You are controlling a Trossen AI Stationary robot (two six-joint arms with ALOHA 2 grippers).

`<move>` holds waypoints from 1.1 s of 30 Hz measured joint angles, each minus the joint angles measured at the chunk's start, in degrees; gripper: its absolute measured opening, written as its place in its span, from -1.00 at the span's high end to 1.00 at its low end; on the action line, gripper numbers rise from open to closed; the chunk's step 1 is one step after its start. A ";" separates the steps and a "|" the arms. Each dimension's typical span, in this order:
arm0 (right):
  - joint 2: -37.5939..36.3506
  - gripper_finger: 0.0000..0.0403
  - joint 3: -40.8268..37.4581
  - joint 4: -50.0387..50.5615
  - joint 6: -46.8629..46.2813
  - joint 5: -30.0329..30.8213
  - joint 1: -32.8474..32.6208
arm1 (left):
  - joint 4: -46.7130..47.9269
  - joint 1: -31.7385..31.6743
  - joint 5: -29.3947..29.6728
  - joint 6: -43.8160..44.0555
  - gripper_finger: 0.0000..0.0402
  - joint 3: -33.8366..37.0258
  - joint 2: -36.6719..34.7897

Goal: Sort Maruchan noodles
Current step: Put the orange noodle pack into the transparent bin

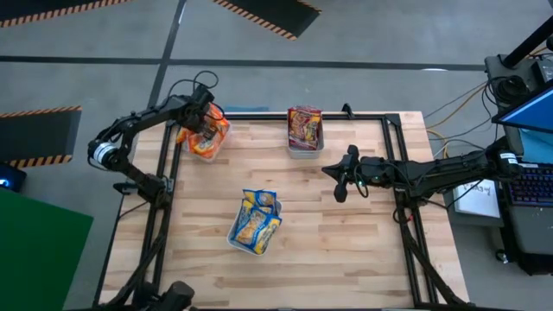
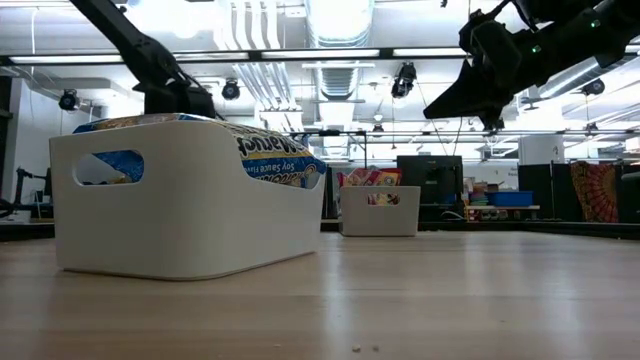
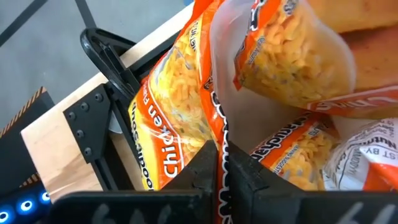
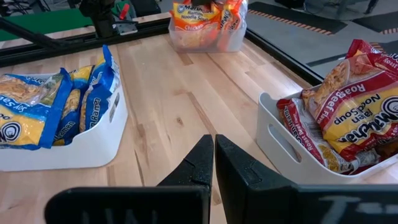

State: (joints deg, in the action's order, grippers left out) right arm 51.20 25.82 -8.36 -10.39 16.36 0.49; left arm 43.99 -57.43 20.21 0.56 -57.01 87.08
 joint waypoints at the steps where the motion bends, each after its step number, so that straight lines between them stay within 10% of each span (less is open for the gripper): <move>1: 0.00 0.96 0.00 0.02 -0.02 0.00 0.00 | 0.06 0.02 0.00 0.00 0.99 0.00 -0.54; 23: 0.02 0.96 0.00 0.14 -0.06 0.00 0.00 | -2.56 6.31 -12.24 6.58 0.99 3.78 -2.16; 33: 0.01 0.96 0.00 0.18 -0.49 -0.02 0.00 | -2.23 7.20 -11.77 1.65 0.53 0.11 -2.44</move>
State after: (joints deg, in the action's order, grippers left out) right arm 51.21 25.82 -8.18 -10.89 16.34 0.49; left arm 41.77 -50.23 8.43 2.21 -56.91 84.64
